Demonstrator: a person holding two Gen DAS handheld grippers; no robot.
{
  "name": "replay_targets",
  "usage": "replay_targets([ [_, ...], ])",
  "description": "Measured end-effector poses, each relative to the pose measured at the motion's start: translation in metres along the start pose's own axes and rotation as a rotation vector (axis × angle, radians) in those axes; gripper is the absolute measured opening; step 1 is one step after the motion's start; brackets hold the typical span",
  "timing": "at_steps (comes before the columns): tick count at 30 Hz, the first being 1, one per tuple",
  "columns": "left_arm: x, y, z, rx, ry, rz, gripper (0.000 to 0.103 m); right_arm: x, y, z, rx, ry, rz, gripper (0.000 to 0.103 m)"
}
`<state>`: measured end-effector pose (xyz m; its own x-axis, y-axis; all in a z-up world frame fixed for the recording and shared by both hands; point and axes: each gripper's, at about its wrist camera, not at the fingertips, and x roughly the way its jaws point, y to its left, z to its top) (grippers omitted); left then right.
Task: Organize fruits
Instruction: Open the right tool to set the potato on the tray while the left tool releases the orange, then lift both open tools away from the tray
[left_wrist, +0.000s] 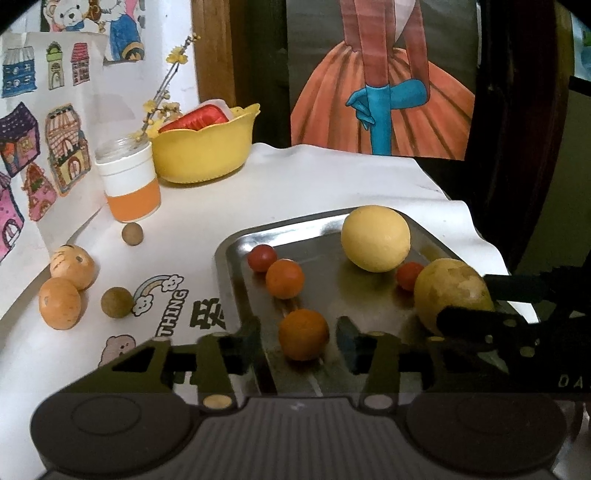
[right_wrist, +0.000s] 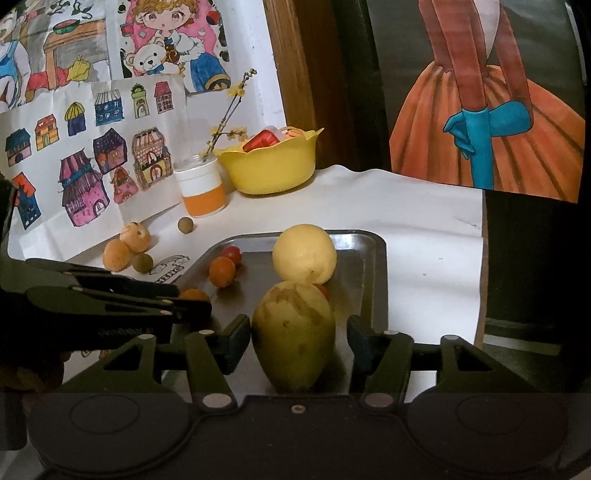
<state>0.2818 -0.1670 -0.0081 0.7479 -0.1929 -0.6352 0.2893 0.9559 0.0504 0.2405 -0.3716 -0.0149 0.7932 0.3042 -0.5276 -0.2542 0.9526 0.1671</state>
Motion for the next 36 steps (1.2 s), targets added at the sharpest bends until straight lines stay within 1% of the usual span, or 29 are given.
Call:
replay_targets([
  [1,-0.002,0.0,0.0,-0.002,-0.003,0.0,0.055,-0.002,0.0,-0.001,0.001,0.0,-0.001,0.067],
  [3,-0.005,0.001,0.0,-0.008,-0.006,0.0,0.057,-0.005,0.0,-0.002,0.004,0.0,-0.004,0.072],
  [6,-0.012,0.003,0.0,-0.019,-0.016,0.007,0.064,-0.01,0.002,-0.003,0.003,-0.002,-0.007,0.079],
  [8,-0.017,0.004,-0.001,-0.029,-0.025,0.018,0.077,-0.013,0.004,-0.004,0.001,-0.004,-0.009,0.083],
  [10,-0.023,0.005,-0.001,-0.038,-0.04,0.029,0.084,-0.018,0.007,-0.004,-0.003,-0.009,-0.014,0.089],
  [12,-0.029,0.007,-0.001,-0.042,-0.051,0.041,0.087,-0.022,0.009,-0.004,-0.008,-0.015,-0.019,0.094],
  [14,-0.035,0.009,-0.002,-0.045,-0.058,0.054,0.093,-0.027,0.012,-0.004,-0.009,-0.022,-0.02,0.098],
  [16,-0.041,0.011,-0.004,-0.047,-0.067,0.068,0.096,-0.032,0.014,-0.004,-0.005,-0.03,-0.02,0.102],
  [25,-0.065,0.021,-0.015,-0.075,-0.086,0.107,0.102,-0.05,0.025,-0.01,-0.009,-0.026,-0.02,0.102],
  [36,-0.094,0.033,-0.038,-0.126,-0.084,0.122,0.102,-0.075,0.044,-0.025,-0.024,-0.006,-0.024,0.102],
])
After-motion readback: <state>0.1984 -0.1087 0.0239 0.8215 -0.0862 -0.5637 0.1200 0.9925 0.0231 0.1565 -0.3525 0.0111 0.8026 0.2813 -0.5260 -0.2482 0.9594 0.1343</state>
